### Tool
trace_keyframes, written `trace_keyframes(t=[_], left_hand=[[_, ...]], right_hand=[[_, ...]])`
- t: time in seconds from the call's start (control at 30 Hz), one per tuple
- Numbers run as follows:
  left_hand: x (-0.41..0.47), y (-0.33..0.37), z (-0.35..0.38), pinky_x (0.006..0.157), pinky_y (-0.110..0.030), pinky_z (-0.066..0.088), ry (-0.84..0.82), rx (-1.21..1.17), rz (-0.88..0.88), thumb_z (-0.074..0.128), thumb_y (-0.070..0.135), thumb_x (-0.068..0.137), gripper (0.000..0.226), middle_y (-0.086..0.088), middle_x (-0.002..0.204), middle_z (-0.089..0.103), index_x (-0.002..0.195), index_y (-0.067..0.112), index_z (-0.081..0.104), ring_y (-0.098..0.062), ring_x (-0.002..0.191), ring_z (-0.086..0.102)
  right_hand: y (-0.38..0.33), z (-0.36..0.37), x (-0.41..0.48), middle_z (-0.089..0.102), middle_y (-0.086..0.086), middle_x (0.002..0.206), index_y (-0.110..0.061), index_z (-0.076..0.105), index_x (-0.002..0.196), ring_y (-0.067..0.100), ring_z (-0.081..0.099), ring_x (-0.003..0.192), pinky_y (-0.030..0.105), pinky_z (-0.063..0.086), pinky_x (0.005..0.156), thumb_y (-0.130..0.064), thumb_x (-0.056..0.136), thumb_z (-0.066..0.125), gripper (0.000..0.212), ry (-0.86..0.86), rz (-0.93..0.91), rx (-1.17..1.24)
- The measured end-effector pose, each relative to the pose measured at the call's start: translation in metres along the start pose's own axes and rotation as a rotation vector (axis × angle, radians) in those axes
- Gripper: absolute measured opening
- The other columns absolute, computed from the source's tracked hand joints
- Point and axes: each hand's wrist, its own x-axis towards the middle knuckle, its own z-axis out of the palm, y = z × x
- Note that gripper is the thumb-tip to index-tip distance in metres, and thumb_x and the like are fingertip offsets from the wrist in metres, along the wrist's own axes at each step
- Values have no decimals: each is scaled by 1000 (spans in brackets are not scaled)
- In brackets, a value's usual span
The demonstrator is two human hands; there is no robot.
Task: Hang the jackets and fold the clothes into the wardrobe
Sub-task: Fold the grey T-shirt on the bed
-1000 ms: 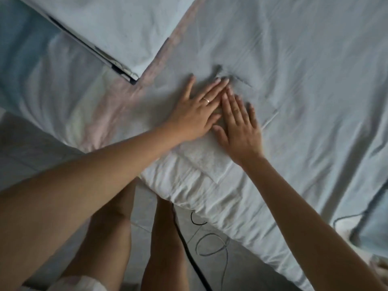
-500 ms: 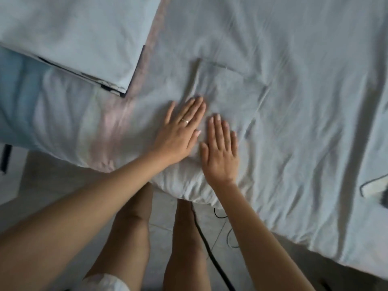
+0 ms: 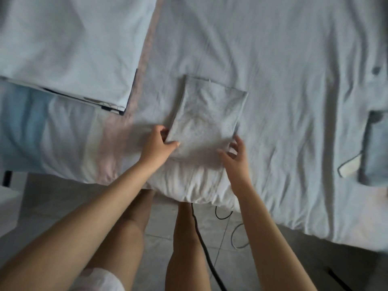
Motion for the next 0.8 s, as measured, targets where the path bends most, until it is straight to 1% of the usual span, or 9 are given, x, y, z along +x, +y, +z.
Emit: trace_keyframes(t=[0.1, 0.2, 0.27, 0.37, 0.43, 0.53, 0.63, 0.73, 0.8], left_hand=[[-6, 20, -10, 62, -24, 46, -103, -152, -109, 76, 20, 78, 18, -6, 82, 65, 87, 11, 62, -20, 75, 63], [-16, 49, -30, 70, -30, 44, -185, -365, -75, 77, 33, 59, 23, -7, 79, 66, 73, 17, 67, -20, 77, 61], [-17, 75, -55, 74, -31, 45, -185, -564, -42, 71, 25, 59, 10, -6, 84, 66, 69, 24, 73, -18, 79, 60], [-17, 116, -102, 58, -23, 42, -220, -751, 5, 60, 9, 74, 12, 1, 66, 63, 66, 17, 64, -12, 62, 58], [-14, 141, -137, 49, -19, 38, -212, -794, 126, 56, 9, 72, 19, 5, 58, 58, 57, 19, 58, -8, 54, 54], [-7, 164, -200, 49, -17, 39, -65, -843, 271, 53, 11, 69, 23, 9, 56, 58, 50, 22, 59, -5, 54, 55], [20, 147, -245, 51, -21, 38, 196, -815, 268, 59, 17, 65, 15, 9, 58, 58, 53, 25, 64, -6, 57, 54], [60, 90, -257, 51, -28, 30, 475, -609, 121, 69, 25, 74, 16, 2, 65, 50, 62, 21, 60, -14, 67, 46], [78, 54, -250, 48, -22, 34, 483, -580, -2, 68, 23, 85, 14, -1, 72, 53, 76, 17, 60, -17, 73, 47]], right_hand=[[-23, -2, -2, 66, 8, 111, -16, 44, 137, 20, 67, 96, 33, 57, 79, -7, 88, 63, 53, -90, 126, 98], [-57, -4, -18, 72, 3, 99, -13, 60, 113, 18, 68, 93, 27, 56, 73, 1, 90, 51, 28, -193, 36, 233], [-87, -3, -31, 72, 4, 94, -9, 62, 107, 17, 68, 87, 24, 54, 69, 3, 90, 46, 26, -257, -36, 380], [-132, 8, -43, 70, 1, 79, -9, 63, 93, 14, 66, 76, 22, 53, 62, 3, 88, 43, 24, -297, -144, 499], [-163, 25, -45, 70, 2, 86, -10, 62, 100, 13, 66, 82, 22, 53, 67, 0, 83, 47, 25, -324, -255, 538], [-209, 74, -41, 69, 1, 100, -9, 60, 110, 12, 63, 93, 23, 52, 77, -5, 76, 52, 35, -395, -413, 601], [-223, 134, -19, 68, 3, 99, -8, 60, 108, 12, 63, 91, 26, 52, 76, -14, 80, 60, 28, -419, -350, 545], [-203, 199, 15, 61, 6, 88, -3, 59, 98, 18, 58, 85, 34, 50, 74, -19, 87, 64, 20, -425, -281, 236], [-182, 225, 32, 47, 4, 74, -5, 50, 79, 19, 47, 74, 32, 41, 66, -21, 87, 66, 25, -379, -266, -41]])
